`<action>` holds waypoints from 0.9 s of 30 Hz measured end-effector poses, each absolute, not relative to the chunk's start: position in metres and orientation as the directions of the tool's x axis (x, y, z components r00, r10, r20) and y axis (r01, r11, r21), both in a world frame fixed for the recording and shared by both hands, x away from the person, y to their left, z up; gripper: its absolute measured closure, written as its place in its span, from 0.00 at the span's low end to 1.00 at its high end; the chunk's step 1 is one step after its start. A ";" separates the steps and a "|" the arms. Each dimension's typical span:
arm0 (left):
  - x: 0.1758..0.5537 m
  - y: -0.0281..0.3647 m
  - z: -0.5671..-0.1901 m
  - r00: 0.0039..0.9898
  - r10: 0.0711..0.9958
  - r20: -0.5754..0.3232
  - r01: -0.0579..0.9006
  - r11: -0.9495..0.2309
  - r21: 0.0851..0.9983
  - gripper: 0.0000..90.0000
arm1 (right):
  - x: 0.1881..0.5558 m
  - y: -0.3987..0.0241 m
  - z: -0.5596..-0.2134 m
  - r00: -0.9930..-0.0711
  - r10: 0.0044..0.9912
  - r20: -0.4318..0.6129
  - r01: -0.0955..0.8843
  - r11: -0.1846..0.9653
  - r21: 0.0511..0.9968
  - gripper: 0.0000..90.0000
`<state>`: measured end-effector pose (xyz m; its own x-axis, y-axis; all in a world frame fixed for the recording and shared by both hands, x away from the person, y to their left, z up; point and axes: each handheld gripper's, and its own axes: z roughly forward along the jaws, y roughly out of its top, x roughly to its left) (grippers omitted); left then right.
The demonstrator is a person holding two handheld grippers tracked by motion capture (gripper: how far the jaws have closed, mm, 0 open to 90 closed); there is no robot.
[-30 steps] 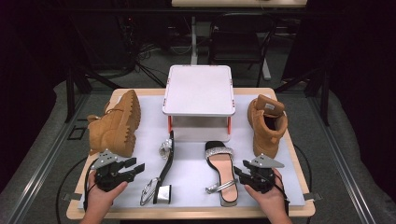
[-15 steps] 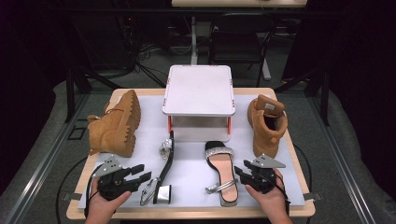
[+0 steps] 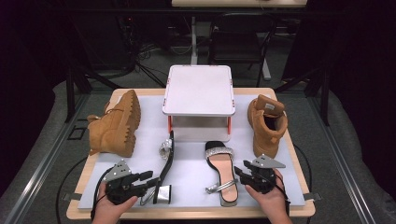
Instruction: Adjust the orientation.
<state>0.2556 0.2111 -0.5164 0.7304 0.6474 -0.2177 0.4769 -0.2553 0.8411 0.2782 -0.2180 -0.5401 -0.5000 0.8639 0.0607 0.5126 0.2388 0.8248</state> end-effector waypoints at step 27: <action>0.256 0.193 -0.513 0.753 0.625 -0.205 0.463 -0.282 0.840 0.91 | 0.278 -0.217 -0.540 -0.507 0.860 0.056 0.510 0.247 0.824 0.59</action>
<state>0.2557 0.1931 -0.5132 0.7533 0.6250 -0.2047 0.4627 -0.2823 0.8404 0.2781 -0.2167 -0.5398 -0.5069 0.8602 0.0557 0.5096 0.2469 0.8242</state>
